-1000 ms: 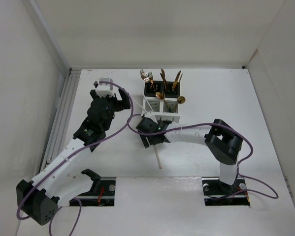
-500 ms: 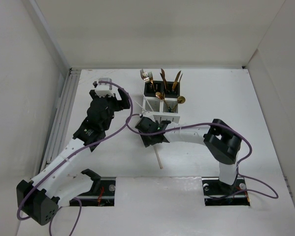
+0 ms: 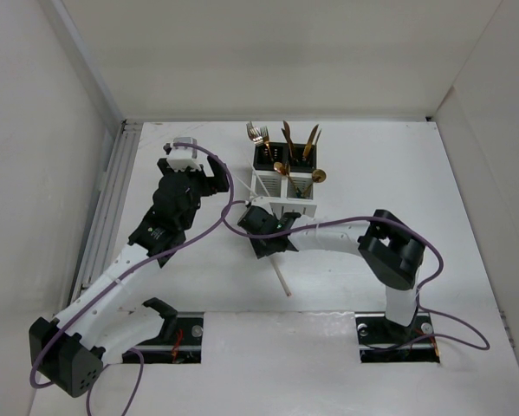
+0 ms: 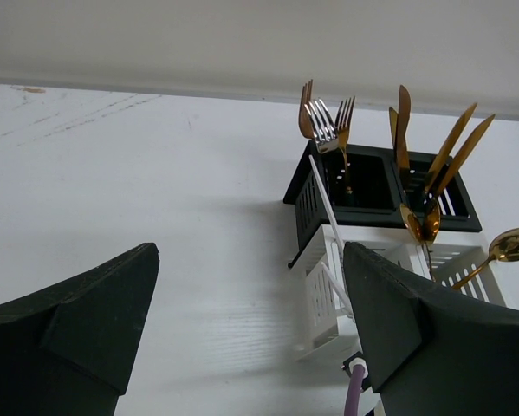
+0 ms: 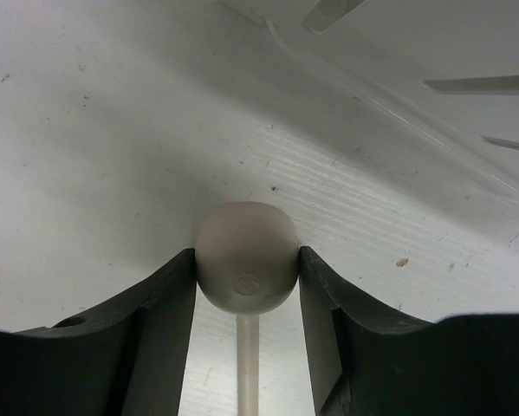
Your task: Sort the eating utensils into containers
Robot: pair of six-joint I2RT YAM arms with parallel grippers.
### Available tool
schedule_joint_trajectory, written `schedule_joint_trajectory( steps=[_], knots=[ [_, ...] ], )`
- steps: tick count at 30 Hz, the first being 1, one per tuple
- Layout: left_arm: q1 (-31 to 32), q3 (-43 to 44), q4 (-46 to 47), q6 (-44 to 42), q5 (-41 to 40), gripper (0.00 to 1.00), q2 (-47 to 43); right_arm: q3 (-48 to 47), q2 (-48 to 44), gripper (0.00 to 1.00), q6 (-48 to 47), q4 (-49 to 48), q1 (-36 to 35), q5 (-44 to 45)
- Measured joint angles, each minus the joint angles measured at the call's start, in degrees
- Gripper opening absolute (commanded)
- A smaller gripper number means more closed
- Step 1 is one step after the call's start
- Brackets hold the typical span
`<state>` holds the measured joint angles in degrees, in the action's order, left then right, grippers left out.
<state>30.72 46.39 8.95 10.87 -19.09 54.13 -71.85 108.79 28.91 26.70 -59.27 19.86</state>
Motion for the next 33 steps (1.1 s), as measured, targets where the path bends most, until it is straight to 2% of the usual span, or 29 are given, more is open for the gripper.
schedule_joint_trajectory(
  steps=[1,2,10,18,23,25,28,30,33],
  knots=[
    [0.0,0.0,0.0,-0.02,0.02,0.85,0.0,0.0,0.0,0.22,0.02,0.04,0.0,0.07],
    [0.0,0.0,0.0,-0.02,0.04,0.85,0.0,0.0,-0.04,0.2,0.02,0.09,0.0,0.15],
    [0.0,0.0,0.0,0.0,0.07,0.85,0.0,0.11,-5.07,0.18,0.04,1.38,0.0,1.57],
    [-0.26,0.0,-0.04,0.0,0.0,0.85,0.0,0.48,-16.96,0.18,0.07,1.38,-0.22,6.01],
    [-0.68,0.0,-0.09,0.0,-0.44,0.85,0.0,0.79,-29.27,0.18,-1.22,-0.13,-0.87,12.17],
    [-0.85,0.0,-0.15,0.0,-0.5,0.85,0.0,1.64,-35.08,0.17,-3.78,-4.11,-1.11,15.54],
    [-0.98,0.0,-0.44,0.0,-0.66,0.85,0.02,4.66,-41.55,0.14,-10.54,-15.19,-1.14,21.68],
    [-0.98,0.0,-0.7,0.0,-0.68,0.85,0.02,6.49,-42.29,0.14,-16.22,-23.41,-0.35,24.7],
    [-1.22,0.0,-1.18,0.0,-0.66,0.85,0.04,6.73,-38.62,0.14,-23.78,-34.25,2.69,26.05]
  ],
)
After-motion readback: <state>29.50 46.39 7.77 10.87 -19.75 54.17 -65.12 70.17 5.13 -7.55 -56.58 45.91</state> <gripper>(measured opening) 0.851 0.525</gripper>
